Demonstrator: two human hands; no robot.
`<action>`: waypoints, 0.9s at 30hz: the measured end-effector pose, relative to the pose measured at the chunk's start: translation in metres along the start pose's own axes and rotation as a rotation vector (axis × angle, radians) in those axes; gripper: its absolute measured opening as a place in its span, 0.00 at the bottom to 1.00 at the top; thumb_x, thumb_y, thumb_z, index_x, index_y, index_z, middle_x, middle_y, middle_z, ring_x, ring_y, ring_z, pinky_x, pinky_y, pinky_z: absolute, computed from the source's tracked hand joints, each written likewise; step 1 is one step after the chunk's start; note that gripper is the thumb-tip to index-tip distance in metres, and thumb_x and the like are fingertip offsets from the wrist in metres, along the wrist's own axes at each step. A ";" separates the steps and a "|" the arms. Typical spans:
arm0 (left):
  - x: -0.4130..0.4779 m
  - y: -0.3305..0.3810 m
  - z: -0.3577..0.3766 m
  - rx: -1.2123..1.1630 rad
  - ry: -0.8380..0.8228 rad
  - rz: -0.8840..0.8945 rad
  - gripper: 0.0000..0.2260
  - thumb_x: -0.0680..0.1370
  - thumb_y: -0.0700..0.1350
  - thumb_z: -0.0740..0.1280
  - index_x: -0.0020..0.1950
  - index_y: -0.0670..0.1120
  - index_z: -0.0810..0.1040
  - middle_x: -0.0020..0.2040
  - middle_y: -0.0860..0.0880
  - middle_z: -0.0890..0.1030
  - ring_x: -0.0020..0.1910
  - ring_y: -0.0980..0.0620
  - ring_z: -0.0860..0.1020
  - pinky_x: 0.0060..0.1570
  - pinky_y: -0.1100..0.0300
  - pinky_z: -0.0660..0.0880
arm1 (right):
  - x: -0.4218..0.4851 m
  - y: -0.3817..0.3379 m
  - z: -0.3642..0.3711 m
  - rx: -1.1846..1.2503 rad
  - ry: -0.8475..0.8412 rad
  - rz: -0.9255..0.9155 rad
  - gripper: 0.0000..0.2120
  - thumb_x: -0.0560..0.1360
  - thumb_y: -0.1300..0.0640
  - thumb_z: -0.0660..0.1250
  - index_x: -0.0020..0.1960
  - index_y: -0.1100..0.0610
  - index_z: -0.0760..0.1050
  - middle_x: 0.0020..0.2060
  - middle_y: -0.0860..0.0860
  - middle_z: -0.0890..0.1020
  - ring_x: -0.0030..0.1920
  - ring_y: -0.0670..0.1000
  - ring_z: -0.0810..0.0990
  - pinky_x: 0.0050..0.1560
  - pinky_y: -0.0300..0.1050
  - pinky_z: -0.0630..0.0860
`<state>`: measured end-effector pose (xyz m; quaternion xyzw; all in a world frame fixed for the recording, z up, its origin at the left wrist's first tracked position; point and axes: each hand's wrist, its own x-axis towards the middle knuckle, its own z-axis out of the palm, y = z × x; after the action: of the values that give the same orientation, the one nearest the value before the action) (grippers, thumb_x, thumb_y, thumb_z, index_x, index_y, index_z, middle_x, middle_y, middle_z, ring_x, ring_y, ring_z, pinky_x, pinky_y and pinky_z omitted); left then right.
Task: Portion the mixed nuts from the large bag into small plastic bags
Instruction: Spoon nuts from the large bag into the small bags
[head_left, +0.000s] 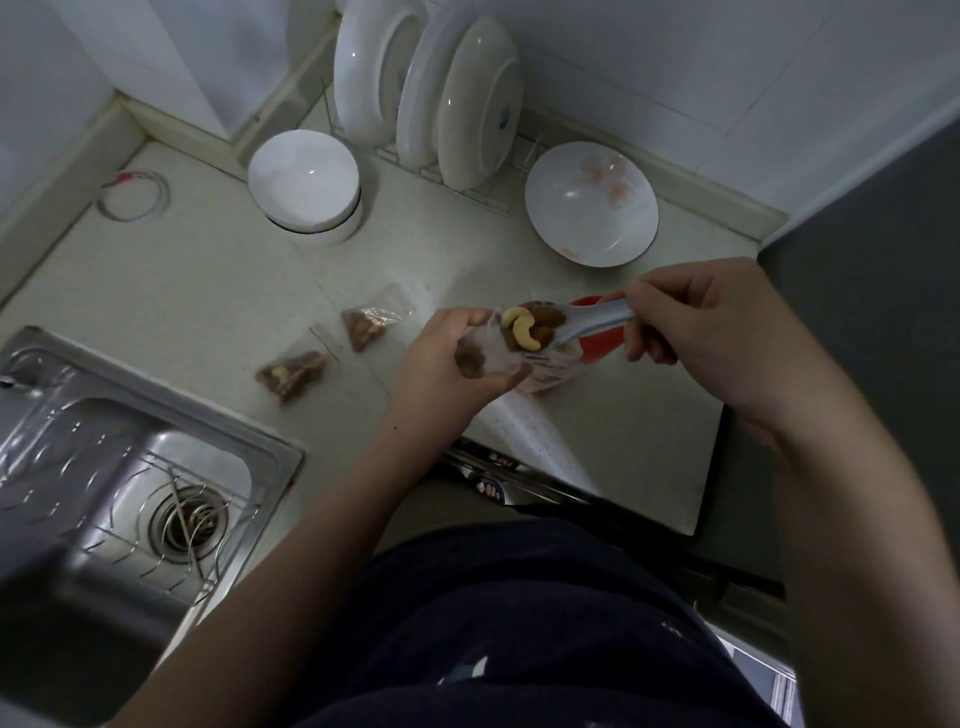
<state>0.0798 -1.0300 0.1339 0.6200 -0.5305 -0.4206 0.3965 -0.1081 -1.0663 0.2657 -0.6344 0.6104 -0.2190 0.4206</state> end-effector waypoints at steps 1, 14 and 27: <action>-0.001 0.000 -0.001 0.011 0.007 -0.005 0.20 0.68 0.51 0.78 0.56 0.55 0.74 0.46 0.56 0.76 0.39 0.64 0.76 0.36 0.76 0.70 | 0.000 -0.002 0.002 -0.030 -0.003 -0.015 0.14 0.78 0.60 0.61 0.41 0.57 0.83 0.27 0.54 0.79 0.28 0.46 0.71 0.32 0.42 0.68; -0.018 0.005 -0.013 -0.216 0.016 -0.051 0.14 0.70 0.47 0.77 0.50 0.56 0.77 0.43 0.56 0.82 0.38 0.64 0.79 0.38 0.73 0.74 | -0.016 -0.023 0.020 -0.386 0.008 -0.384 0.12 0.79 0.59 0.62 0.45 0.65 0.80 0.29 0.57 0.79 0.29 0.49 0.74 0.29 0.40 0.67; -0.022 -0.025 -0.010 -0.190 0.008 -0.162 0.14 0.71 0.47 0.76 0.54 0.52 0.77 0.48 0.44 0.82 0.43 0.54 0.80 0.45 0.61 0.80 | 0.030 0.034 0.005 -0.692 0.118 -0.183 0.13 0.79 0.56 0.58 0.43 0.63 0.76 0.33 0.58 0.78 0.34 0.57 0.76 0.34 0.46 0.70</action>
<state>0.0955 -1.0044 0.1160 0.6221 -0.4350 -0.4971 0.4202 -0.1194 -1.0907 0.2281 -0.7775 0.6123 -0.0724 0.1237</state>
